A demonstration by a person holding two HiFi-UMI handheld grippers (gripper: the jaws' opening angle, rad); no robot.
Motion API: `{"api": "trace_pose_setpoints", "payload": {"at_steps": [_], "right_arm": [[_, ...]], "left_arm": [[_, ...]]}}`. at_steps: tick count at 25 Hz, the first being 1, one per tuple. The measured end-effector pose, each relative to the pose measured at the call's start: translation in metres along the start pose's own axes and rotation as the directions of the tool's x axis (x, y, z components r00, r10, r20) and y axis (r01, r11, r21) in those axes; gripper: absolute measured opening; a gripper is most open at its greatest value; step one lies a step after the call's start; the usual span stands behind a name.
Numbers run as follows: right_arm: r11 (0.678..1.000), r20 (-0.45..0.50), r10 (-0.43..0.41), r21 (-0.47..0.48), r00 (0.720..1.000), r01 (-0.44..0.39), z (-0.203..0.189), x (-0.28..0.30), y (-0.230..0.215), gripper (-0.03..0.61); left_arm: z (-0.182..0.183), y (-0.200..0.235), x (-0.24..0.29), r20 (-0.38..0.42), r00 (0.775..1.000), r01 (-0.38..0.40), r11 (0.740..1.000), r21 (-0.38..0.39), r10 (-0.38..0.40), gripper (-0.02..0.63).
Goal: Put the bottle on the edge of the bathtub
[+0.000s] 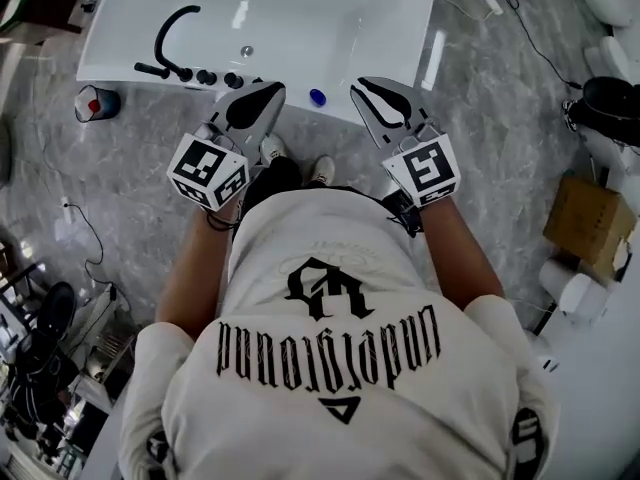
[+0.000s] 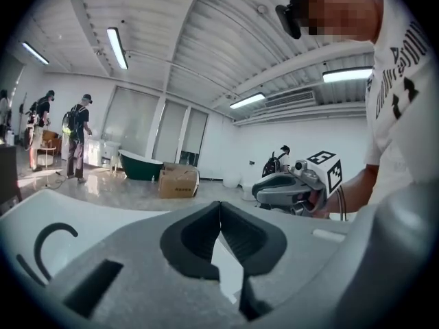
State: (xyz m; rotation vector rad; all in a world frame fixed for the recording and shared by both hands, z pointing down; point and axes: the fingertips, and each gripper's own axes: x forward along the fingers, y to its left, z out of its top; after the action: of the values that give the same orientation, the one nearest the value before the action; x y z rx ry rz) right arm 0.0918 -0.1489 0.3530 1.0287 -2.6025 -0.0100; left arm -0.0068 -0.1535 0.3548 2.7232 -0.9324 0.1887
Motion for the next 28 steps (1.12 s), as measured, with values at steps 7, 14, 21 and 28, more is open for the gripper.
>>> {"api": "trace_pose_setpoints", "payload": {"at_steps": [7,14,21,28], "right_arm": [[0.996,0.124,-0.041,-0.079,0.991,0.052,0.065,-0.036,-0.019,0.021],[0.995,0.172,-0.02,-0.09,0.985,0.036,0.098,-0.049,-0.021,0.014],[0.998,0.177,0.029,-0.059,0.984,-0.019,0.101,-0.04,-0.016,0.014],[0.998,0.17,0.057,-0.017,0.984,-0.055,0.094,-0.039,-0.001,0.014]], "left_arm": [[0.063,-0.019,-0.022,0.097,0.995,-0.028,0.996,0.082,0.02,0.015],[0.084,-0.02,-0.033,0.171,0.984,-0.067,0.996,0.062,0.056,0.015],[0.09,-0.025,-0.049,0.176,0.982,-0.085,0.994,0.064,0.073,0.015],[0.079,-0.032,-0.063,0.164,0.985,-0.066,0.997,0.048,0.057,0.015]]}}
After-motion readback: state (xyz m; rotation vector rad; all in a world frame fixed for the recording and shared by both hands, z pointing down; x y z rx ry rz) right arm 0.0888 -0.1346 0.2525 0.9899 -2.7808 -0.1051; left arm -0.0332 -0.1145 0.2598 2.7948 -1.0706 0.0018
